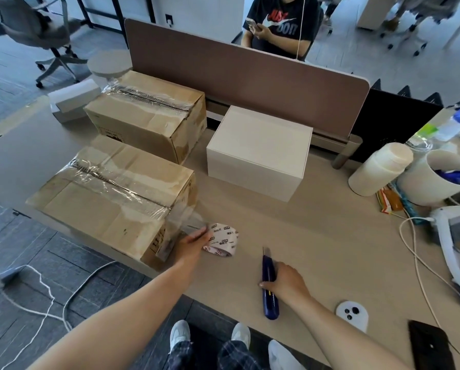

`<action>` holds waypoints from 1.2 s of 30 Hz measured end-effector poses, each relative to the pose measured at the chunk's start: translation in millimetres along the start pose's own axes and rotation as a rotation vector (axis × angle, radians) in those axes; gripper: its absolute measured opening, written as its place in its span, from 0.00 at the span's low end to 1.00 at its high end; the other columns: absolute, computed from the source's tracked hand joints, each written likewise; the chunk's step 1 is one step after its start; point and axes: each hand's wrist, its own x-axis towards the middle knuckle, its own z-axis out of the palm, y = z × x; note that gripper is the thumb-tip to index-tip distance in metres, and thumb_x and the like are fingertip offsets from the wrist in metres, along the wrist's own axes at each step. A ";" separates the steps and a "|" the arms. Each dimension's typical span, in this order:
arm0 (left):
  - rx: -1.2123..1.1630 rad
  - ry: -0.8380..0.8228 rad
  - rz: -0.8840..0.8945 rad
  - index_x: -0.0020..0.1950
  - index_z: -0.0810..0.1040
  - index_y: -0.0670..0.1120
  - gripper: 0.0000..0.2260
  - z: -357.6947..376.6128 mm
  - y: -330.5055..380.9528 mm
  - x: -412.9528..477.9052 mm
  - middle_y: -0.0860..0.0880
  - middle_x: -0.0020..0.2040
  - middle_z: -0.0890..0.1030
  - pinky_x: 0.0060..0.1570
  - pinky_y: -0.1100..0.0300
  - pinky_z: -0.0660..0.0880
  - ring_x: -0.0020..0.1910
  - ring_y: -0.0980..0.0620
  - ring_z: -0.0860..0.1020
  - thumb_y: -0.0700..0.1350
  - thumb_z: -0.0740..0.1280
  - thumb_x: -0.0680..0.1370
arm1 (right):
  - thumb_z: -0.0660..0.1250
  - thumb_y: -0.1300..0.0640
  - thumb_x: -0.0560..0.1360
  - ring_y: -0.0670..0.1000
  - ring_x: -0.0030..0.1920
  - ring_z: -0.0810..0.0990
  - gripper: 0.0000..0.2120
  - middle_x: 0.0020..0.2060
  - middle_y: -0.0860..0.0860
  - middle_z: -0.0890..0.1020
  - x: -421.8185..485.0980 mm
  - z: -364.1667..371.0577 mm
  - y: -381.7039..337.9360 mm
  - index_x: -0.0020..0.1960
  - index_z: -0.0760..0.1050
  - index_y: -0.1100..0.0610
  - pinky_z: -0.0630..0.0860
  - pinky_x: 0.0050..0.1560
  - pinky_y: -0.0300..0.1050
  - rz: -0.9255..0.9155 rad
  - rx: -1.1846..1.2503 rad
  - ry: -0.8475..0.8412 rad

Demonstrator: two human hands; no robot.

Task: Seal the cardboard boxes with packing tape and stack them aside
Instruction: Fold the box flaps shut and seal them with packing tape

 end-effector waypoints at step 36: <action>-0.236 0.077 -0.093 0.51 0.86 0.48 0.10 15.9 -19.2 3.1 0.50 0.49 0.86 0.49 0.61 0.75 0.50 0.54 0.83 0.50 0.76 0.72 | 0.73 0.69 0.64 0.53 0.35 0.76 0.20 0.35 0.50 0.78 86.4 -101.5 -126.2 0.51 0.84 0.51 0.70 0.32 0.41 -1.171 -0.643 0.556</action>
